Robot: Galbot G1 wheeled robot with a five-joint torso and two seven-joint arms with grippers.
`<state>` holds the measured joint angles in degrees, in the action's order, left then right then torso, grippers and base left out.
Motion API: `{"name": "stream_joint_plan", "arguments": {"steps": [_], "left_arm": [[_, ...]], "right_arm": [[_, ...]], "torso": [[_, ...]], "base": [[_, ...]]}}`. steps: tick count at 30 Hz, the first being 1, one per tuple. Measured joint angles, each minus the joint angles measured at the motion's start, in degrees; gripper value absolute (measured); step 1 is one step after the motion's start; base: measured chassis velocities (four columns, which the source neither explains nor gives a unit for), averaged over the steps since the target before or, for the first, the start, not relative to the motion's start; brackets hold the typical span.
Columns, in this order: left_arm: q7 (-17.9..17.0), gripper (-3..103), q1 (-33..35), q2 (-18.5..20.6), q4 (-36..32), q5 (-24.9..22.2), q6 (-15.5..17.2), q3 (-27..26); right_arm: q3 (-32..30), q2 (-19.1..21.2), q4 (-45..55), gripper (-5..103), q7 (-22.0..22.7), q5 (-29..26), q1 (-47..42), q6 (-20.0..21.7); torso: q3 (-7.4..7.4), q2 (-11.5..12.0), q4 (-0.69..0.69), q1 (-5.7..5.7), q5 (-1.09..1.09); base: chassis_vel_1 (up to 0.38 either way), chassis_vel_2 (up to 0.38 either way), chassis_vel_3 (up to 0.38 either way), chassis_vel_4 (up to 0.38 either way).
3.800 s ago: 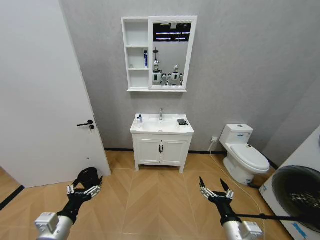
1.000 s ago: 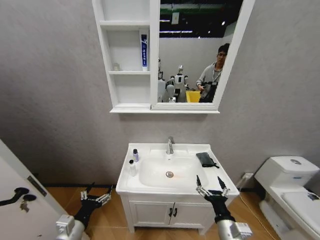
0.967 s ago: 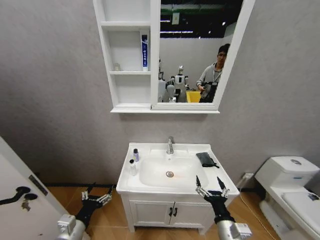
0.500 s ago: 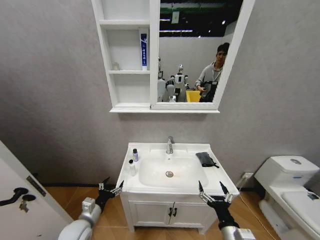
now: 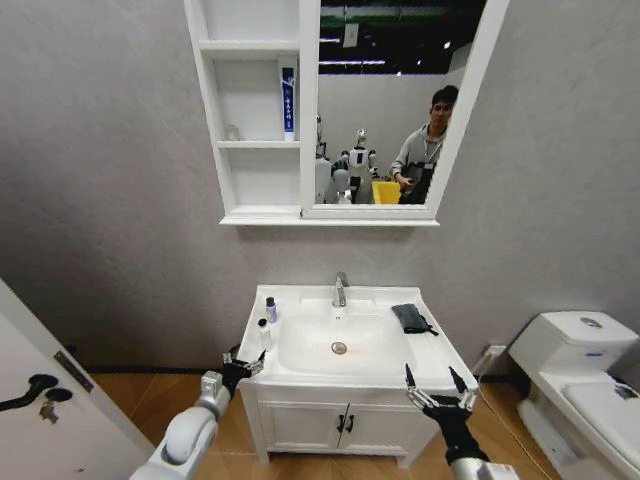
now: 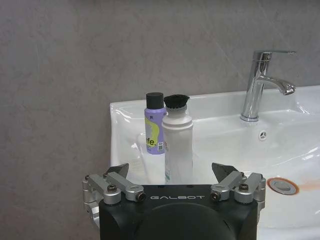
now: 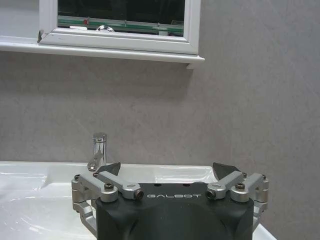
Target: Move facial cleanser and shampoo from washbasin to cabinet, then wipe washbasin with towel.
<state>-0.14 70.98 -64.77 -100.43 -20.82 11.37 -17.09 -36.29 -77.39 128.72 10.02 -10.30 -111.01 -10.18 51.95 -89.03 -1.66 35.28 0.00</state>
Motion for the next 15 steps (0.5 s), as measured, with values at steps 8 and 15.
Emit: {"name": "stream_joint_plan", "arguments": {"steps": [8,15], "left_arm": [[-0.09,94,-4.94,-1.53,4.24,-0.09,-0.12,3.37],[0.04,89,-7.68,-3.31,8.26,0.11,-1.11,4.50]], "right_arm": [[-0.69,0.04,0.01,100,0.52,-0.61,-0.75,0.00],[-0.89,0.02,0.58,100,0.97,-0.73,-1.54,0.09]], "torso": [[0.00,0.00,0.00,0.00,0.00],[0.00,0.00,0.00,0.00,-0.01]], "base": [[0.000,0.000,0.000,0.000],[0.000,0.000,0.000,0.000]]}}
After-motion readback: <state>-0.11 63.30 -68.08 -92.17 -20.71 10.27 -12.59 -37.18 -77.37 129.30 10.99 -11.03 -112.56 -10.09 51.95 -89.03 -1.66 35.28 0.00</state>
